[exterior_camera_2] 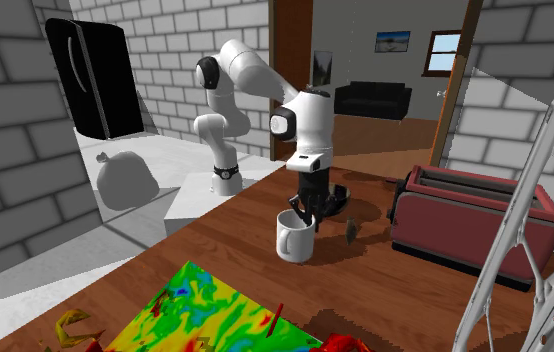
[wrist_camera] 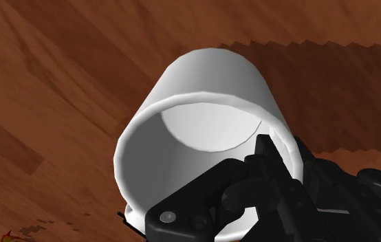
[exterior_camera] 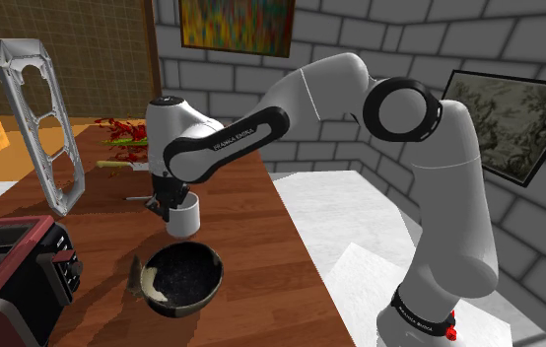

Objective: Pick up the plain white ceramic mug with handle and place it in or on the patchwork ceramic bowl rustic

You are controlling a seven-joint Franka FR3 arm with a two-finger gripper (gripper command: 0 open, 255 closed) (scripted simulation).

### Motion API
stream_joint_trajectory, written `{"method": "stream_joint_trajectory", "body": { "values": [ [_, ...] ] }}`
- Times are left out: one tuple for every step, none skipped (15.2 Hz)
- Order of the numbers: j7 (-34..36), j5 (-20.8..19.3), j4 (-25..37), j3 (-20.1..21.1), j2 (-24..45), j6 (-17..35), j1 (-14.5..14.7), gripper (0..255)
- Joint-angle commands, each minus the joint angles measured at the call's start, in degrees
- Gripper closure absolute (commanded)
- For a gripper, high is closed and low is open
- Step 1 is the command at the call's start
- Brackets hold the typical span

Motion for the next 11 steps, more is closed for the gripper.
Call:
{"method": "stream_joint_trajectory", "body": {
  "values": [
    [-0.3,0.3,0.5,0.2,-0.6,-1.1,-0.1,255],
    [-0.5,0.5,0.9,0.3,-0.9,-1.7,-0.1,255],
    [-0.6,0.7,1.2,0.4,-1.2,-2.3,-0.2,255],
    [-0.8,0.9,1.6,0.4,-1.5,-2.9,-0.2,255],
    [-0.9,1.0,2.0,0.5,-1.7,-3.5,-0.2,255],
    [-1.1,1.2,2.4,0.6,-2.0,-4.2,-0.3,255],
    [-1.2,1.4,2.8,0.7,-2.3,-4.8,-0.3,255],
    [-1.3,1.5,3.2,0.8,-2.5,-5.5,-0.3,255],
    [-1.5,1.7,3.6,0.8,-2.7,-6.1,-0.3,255],
    [-1.6,1.8,4.1,0.9,-3.0,-6.8,-0.3,255],
    [-1.7,1.9,4.5,1.0,-3.2,-7.4,-0.3,255]
  ]
}}
